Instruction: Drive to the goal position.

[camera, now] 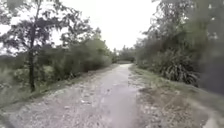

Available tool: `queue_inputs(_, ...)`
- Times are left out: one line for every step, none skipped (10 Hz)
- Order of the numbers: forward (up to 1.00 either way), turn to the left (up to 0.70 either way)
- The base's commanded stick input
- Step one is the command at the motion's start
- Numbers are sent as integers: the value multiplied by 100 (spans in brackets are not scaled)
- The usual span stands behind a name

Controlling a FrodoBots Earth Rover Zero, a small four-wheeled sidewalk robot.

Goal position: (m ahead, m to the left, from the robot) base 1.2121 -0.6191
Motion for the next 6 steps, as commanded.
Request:
queue_inputs(50, 0)
queue_inputs(50, 0)
queue_inputs(50, 0)
queue_inputs(50, 0)
queue_inputs(50, 0)
queue_inputs(47, 0)
